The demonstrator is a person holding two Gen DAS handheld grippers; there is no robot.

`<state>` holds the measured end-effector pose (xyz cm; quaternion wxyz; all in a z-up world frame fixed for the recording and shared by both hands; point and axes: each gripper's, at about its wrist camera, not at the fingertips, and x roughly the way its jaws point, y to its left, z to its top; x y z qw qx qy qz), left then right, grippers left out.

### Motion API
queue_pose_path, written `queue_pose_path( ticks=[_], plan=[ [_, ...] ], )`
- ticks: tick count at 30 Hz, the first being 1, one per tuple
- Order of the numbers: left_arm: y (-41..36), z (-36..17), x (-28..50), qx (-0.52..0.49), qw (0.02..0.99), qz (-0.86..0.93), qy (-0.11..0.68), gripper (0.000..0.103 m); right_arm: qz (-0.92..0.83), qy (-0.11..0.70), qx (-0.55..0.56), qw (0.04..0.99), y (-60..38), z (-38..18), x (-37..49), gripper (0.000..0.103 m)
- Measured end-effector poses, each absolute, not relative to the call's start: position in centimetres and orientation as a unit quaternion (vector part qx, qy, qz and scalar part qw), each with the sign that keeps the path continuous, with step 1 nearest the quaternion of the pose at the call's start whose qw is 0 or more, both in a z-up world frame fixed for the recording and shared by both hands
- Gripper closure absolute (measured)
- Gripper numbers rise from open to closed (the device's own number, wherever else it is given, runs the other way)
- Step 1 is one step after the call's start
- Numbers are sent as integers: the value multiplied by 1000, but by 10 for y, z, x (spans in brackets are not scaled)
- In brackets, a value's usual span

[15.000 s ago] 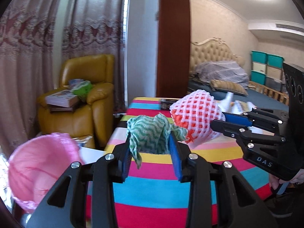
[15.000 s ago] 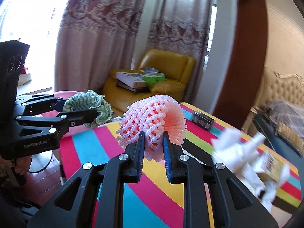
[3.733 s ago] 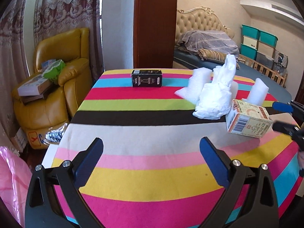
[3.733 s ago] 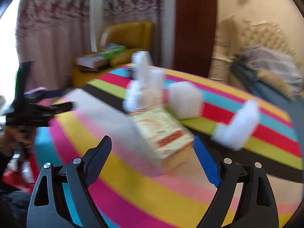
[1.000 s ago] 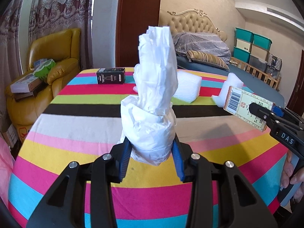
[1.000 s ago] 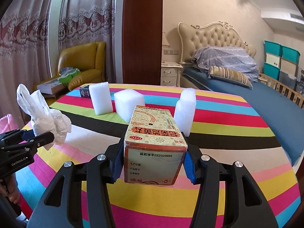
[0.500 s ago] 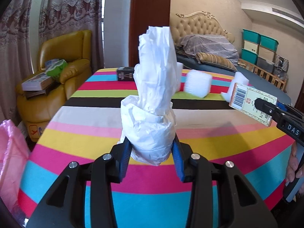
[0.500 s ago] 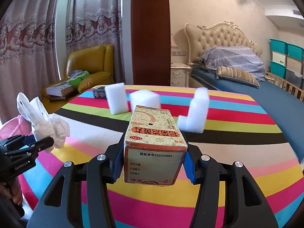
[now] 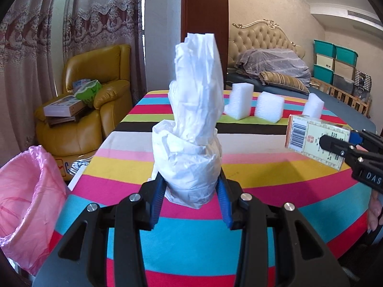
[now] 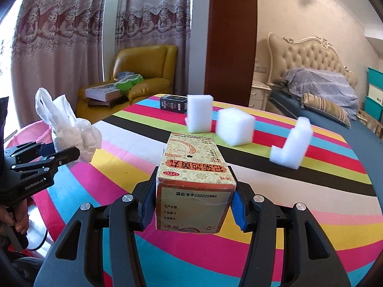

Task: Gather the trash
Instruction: 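Carry the medicine box and plastic bag to the pink bin and release both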

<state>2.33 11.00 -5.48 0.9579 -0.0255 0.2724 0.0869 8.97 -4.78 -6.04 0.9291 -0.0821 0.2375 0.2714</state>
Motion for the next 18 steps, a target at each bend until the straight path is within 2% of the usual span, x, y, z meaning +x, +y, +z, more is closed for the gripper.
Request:
queue_pose_path(
  ticks=[18],
  plan=[
    [178, -39, -23, -40, 956, 131, 260, 64, 385, 227, -160, 880, 58, -48, 60, 52]
  ],
)
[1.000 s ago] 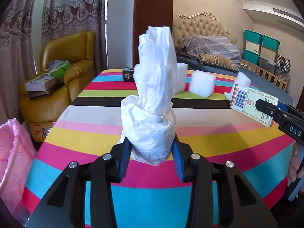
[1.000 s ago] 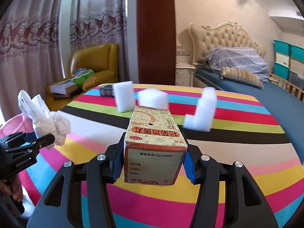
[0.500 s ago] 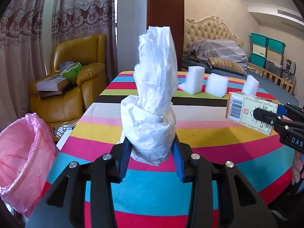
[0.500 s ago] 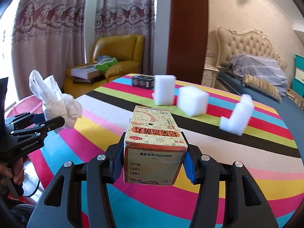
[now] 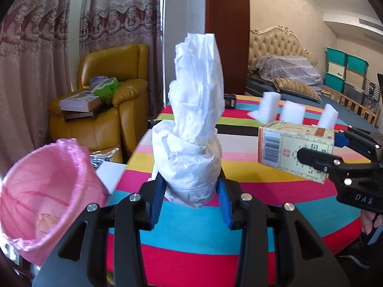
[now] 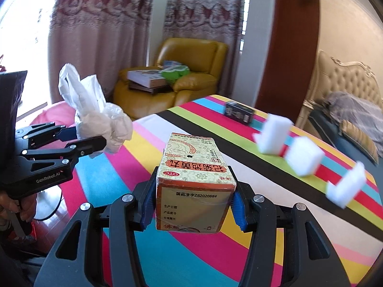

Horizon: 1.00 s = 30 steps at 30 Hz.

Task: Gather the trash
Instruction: 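Carry the medicine box and plastic bag to the pink bin and release both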

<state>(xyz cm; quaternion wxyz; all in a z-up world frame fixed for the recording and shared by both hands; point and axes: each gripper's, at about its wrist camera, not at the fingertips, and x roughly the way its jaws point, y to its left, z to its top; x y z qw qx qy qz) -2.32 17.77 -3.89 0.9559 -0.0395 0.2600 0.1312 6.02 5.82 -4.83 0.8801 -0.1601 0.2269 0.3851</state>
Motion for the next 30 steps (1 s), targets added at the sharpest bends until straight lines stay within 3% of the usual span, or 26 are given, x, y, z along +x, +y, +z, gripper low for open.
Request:
queue_pose_path(
  ticks=[16, 30],
  plan=[
    [295, -16, -84, -65, 938, 239, 244, 64, 500, 221, -190, 815, 182, -33, 29, 52],
    [409, -33, -132, -115, 917, 267, 272, 64, 563, 212, -204, 772, 282, -13, -8, 52]
  ],
)
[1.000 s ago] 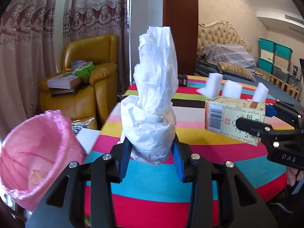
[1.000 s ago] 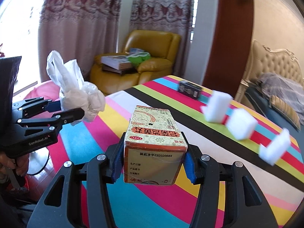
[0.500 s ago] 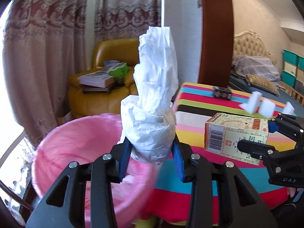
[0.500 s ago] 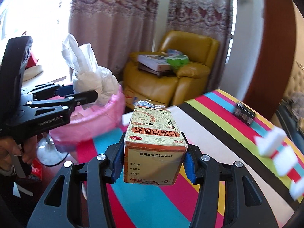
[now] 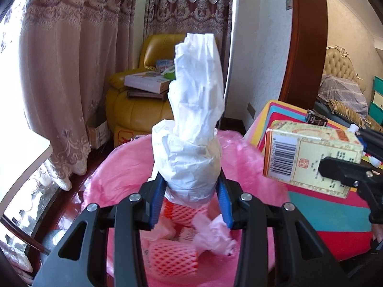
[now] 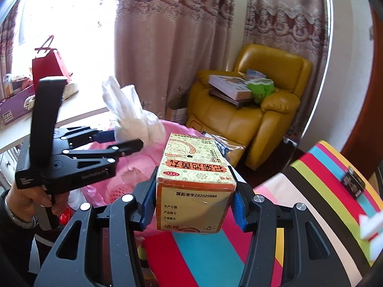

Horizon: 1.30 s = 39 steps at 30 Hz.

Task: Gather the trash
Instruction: 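Carry the medicine box and plastic bag to the pink bin and release both, then grasp a white foam block with the right gripper while the left grasps another foam block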

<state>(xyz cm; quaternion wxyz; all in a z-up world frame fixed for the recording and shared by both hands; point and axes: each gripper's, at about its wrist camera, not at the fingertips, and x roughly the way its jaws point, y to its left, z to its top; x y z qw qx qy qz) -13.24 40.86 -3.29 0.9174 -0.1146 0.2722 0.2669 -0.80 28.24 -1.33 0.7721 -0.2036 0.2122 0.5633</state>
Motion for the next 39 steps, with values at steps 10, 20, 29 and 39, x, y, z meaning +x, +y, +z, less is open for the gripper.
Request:
queue_pose_path(
  ticks=[10, 20, 29, 39],
  plan=[
    [437, -44, -140, -134, 910, 270, 286, 57, 577, 212, -225, 756, 318, -20, -17, 32],
    [419, -35, -139, -108, 909, 296, 273, 16, 566, 205, -201, 773, 272, -15, 0, 24],
    [379, -13, -116, -94, 927, 260, 253, 5, 509, 195, -197, 815, 198, -23, 19, 19],
    [299, -4, -62, -80, 953, 162, 242, 5, 417, 224, -137, 870, 97, -24, 72, 19]
  ],
)
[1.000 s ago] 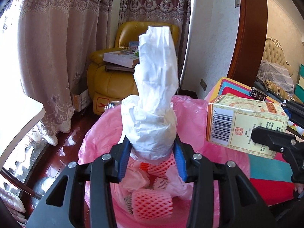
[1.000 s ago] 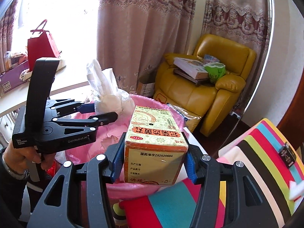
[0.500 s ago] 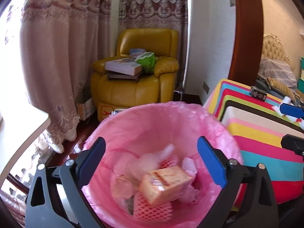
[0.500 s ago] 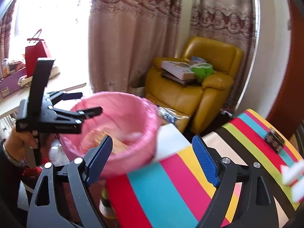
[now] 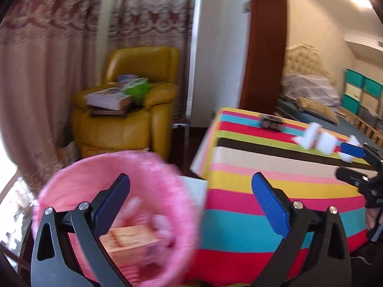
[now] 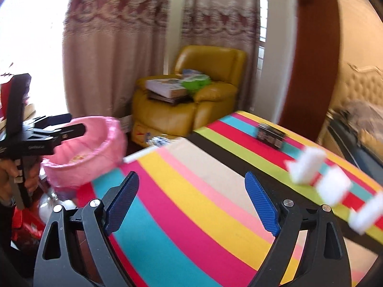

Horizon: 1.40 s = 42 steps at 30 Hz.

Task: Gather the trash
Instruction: 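Grasp a white foam block with the right gripper while the left grasps another foam block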

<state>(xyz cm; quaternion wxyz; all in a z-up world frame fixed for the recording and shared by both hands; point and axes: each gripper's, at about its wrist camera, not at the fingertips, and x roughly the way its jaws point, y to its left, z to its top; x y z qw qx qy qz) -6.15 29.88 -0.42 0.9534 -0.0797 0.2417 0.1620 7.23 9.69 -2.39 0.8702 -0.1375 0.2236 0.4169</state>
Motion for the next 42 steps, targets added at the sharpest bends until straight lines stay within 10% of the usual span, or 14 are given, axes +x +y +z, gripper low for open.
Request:
queue_pose_path(
  ticks=[27, 35, 42],
  plan=[
    [104, -48, 179, -11, 943, -2, 331, 5, 78, 325, -3, 943, -126, -71, 271, 19],
    [93, -57, 242, -36, 936, -9, 349, 5, 66, 356, -2, 932, -130, -88, 292, 67],
    [68, -55, 289, -22, 941, -7, 337, 5, 74, 324, 14, 943, -136, -85, 275, 68]
  ],
)
